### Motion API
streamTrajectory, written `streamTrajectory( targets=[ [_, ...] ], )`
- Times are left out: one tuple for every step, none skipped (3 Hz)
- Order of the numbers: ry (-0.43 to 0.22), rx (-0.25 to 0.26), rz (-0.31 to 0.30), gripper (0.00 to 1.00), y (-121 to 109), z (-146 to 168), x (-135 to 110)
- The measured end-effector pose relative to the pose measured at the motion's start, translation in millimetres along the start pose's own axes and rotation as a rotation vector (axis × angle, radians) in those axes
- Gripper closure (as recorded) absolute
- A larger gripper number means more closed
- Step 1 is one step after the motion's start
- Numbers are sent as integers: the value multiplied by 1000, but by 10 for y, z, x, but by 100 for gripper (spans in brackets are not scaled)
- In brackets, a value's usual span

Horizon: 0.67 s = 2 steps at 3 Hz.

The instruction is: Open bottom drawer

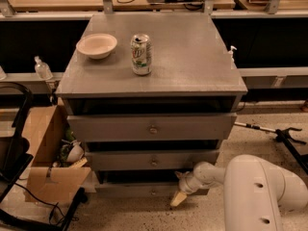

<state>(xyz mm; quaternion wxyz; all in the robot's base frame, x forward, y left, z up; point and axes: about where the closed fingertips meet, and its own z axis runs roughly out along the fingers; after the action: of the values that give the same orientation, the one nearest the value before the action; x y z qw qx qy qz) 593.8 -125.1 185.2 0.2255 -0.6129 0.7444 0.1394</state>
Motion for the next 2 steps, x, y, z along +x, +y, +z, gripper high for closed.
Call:
streamTrajectory(
  targets=[
    [45,-20,50,38,204,-41,131],
    [139,-61,122,62,521,-193,252]
  ],
)
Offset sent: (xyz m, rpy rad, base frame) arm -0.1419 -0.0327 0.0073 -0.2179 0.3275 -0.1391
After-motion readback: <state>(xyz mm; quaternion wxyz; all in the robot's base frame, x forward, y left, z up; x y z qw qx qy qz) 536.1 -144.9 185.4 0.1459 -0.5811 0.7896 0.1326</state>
